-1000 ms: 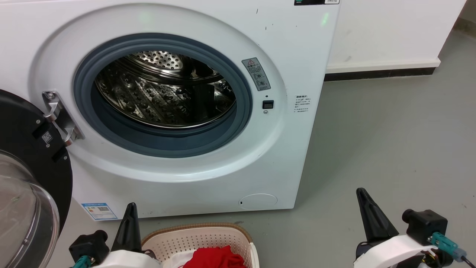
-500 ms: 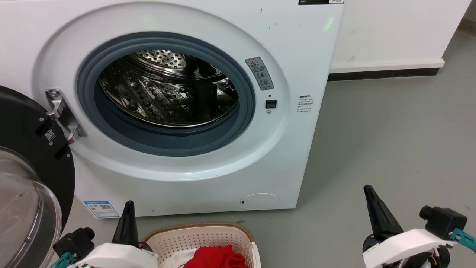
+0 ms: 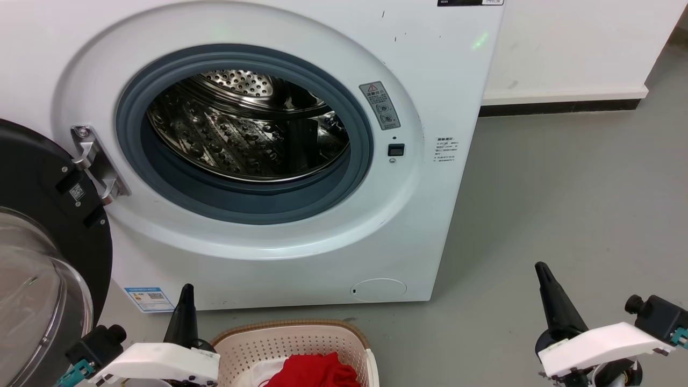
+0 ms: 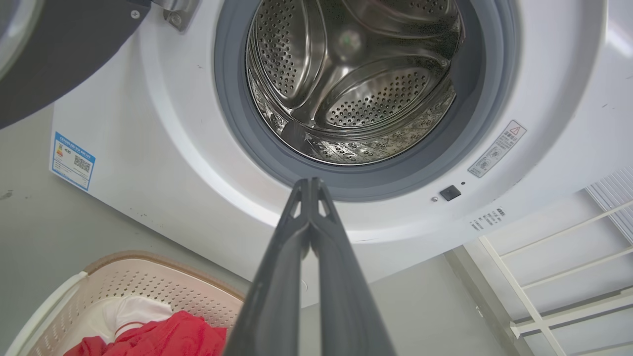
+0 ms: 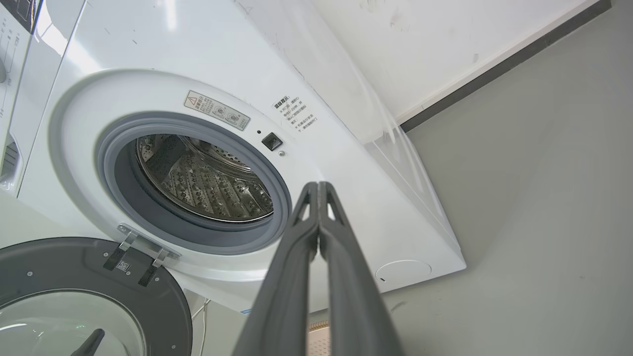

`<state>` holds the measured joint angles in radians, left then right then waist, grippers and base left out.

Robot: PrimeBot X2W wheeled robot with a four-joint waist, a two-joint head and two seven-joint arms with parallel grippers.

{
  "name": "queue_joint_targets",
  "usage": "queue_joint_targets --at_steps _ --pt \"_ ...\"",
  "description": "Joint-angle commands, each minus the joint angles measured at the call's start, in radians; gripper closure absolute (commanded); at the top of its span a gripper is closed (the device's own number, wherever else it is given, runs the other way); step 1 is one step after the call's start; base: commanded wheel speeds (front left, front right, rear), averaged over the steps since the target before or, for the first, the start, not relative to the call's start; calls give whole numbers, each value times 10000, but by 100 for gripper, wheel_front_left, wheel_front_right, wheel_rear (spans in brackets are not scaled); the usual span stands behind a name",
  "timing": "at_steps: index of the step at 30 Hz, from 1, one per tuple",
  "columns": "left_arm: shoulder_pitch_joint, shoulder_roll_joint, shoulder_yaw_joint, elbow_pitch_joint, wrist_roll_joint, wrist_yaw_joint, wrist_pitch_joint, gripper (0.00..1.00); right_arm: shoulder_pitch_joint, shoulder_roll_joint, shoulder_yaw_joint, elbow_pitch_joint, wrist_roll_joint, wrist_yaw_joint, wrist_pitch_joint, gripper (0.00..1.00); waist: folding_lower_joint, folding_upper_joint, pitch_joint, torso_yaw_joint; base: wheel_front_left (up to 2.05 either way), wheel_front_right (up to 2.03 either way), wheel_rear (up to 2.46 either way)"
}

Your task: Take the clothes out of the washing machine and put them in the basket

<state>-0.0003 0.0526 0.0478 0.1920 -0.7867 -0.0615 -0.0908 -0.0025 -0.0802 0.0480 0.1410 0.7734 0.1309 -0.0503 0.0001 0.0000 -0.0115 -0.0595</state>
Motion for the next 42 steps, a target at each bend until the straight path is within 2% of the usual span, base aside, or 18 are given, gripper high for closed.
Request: queue_joint_targets --at_steps 1,20,42 --pt "-265 22 68 -81 -321 -55 65 100 -345 -78 -50 -50 368 0 63 100 0 0 3 10 0 0 0" --pt "-545 9 249 98 -2667 -258 660 100 -549 -114 -325 259 2912 0 377 100 -1 0 35 142 0 0 0" --pt "-788 -5 432 275 -4918 -449 1242 100 -778 -104 -643 564 5298 -1 722 100 -1 0 73 294 0 0 0"
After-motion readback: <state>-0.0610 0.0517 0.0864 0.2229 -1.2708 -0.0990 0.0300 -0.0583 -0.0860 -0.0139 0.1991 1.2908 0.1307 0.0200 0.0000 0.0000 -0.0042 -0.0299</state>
